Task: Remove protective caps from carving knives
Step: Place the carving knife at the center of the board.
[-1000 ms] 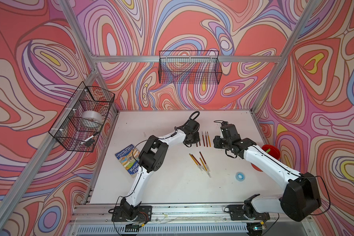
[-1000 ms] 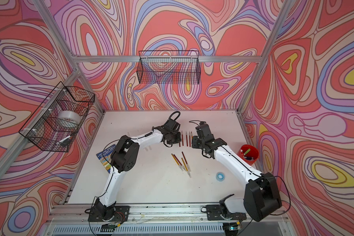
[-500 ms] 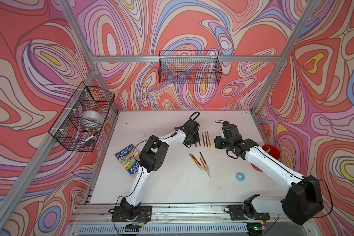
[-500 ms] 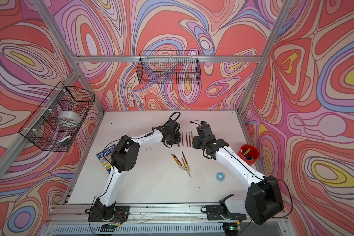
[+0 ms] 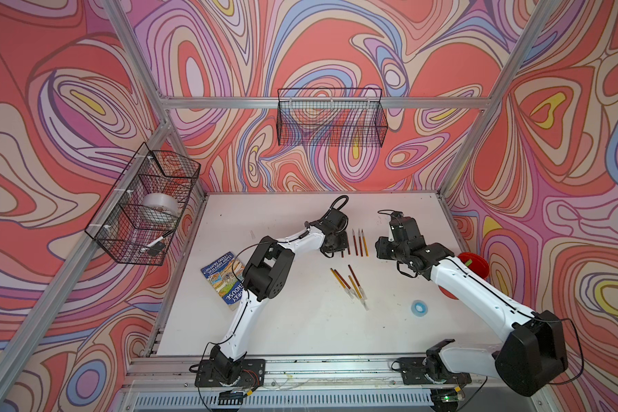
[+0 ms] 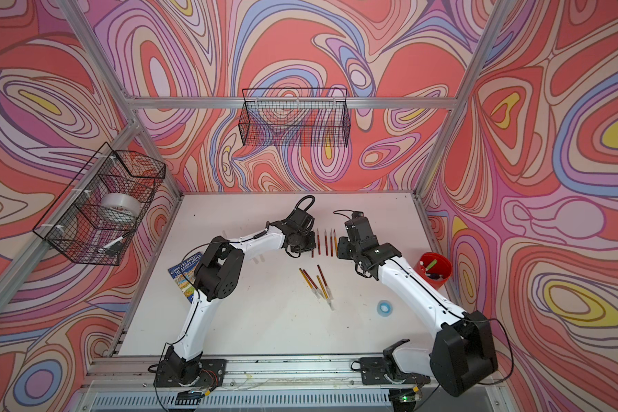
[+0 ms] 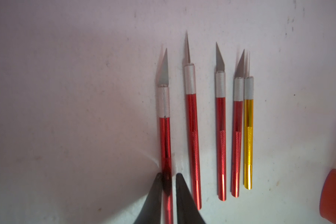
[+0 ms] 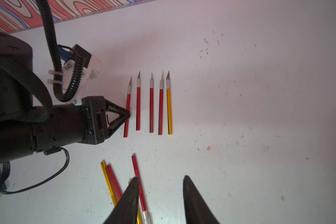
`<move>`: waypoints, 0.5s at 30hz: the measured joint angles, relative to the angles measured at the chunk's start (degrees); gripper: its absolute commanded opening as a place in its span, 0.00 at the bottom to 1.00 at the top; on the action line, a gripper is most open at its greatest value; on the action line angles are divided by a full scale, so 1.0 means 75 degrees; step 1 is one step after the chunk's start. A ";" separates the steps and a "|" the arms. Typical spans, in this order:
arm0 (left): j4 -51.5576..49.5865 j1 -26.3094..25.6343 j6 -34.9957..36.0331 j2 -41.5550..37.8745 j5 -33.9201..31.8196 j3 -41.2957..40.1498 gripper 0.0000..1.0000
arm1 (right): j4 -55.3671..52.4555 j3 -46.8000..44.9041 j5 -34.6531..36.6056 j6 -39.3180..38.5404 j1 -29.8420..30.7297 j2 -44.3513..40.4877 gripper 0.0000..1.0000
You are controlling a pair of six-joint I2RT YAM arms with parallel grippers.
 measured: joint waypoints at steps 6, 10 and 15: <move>0.0000 0.0000 0.0003 -0.0009 -0.0003 0.0000 0.20 | -0.0058 0.0000 -0.0003 0.0000 0.0000 -0.0006 0.40; -0.0009 0.0000 0.0012 -0.0201 -0.0076 -0.0119 0.21 | -0.0099 0.0000 -0.0012 0.0000 0.0000 -0.0038 0.41; -0.0017 0.0000 0.0038 -0.0947 -0.0154 -0.0321 0.23 | -0.0096 -0.0006 -0.0064 0.0003 0.0000 -0.0044 0.41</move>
